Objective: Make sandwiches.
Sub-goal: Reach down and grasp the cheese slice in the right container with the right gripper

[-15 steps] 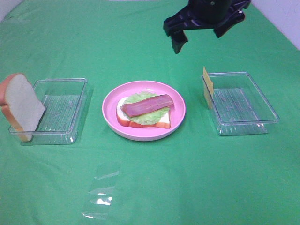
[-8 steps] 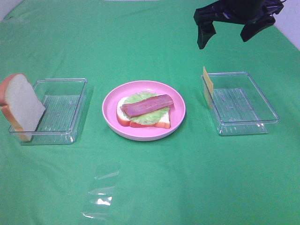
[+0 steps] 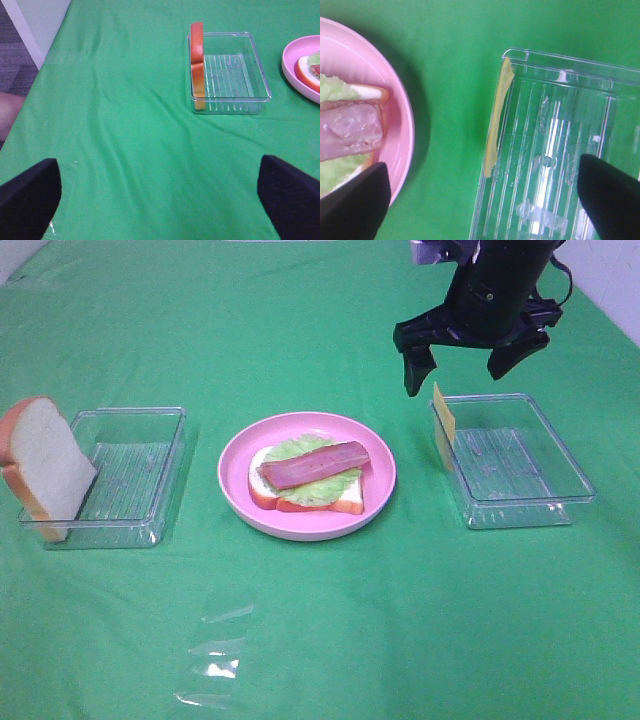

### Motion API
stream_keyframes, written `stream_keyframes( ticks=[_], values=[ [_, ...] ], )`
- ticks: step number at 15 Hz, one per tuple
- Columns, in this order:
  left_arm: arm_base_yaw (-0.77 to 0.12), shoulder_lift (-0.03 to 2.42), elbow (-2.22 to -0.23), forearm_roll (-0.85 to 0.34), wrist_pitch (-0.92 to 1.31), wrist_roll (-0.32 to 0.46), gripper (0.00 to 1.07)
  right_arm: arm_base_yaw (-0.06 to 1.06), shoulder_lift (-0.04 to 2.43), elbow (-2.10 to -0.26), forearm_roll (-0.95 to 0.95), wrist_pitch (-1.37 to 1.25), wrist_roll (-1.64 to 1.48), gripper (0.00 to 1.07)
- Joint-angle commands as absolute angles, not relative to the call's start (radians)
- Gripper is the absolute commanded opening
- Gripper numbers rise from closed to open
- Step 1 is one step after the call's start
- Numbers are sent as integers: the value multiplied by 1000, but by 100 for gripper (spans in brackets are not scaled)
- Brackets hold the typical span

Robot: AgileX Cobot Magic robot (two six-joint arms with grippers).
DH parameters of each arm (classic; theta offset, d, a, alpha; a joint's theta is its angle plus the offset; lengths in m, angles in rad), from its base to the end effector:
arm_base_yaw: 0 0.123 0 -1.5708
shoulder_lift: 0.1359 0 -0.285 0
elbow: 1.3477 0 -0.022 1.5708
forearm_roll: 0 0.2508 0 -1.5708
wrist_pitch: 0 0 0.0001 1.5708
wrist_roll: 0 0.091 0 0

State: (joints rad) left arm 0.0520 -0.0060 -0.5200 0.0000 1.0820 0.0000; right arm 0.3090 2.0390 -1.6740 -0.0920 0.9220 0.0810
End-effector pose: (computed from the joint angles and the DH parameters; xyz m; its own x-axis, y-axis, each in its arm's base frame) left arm -0.0090 -0.0005 0.2810 -0.4512 -0.0235 -0.8921 -0.0520 0.9986 0.0000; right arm 0.4232 0.1281 0.2254 -0.8939 -0.2589 -0.3661 -0.2553 0.9651 -0.0589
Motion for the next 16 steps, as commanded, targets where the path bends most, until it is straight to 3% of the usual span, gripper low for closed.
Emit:
stream_keyframes(
  ticks=[1, 9, 11, 12, 14, 16],
  values=[
    [54, -21, -517, 0, 1075, 0, 100, 306, 2104, -1678, -88, 888, 70, 98],
    [54, -21, -517, 0, 1075, 0, 100, 306, 2186, -1679, -91, 834, 70, 90],
    [54, -21, -517, 0, 1075, 0, 100, 306, 2186, -1679, -91, 833, 70, 83],
    [54, -21, -517, 0, 1075, 0, 100, 306, 2186, -1679, -108, 832, 107, 58],
    [54, -21, -517, 0, 1075, 0, 100, 306, 2186, -1678, -179, 833, 167, 29],
    [54, -21, -517, 0, 1075, 0, 100, 306, 2186, -1678, -212, 833, 191, 9]
  ],
)
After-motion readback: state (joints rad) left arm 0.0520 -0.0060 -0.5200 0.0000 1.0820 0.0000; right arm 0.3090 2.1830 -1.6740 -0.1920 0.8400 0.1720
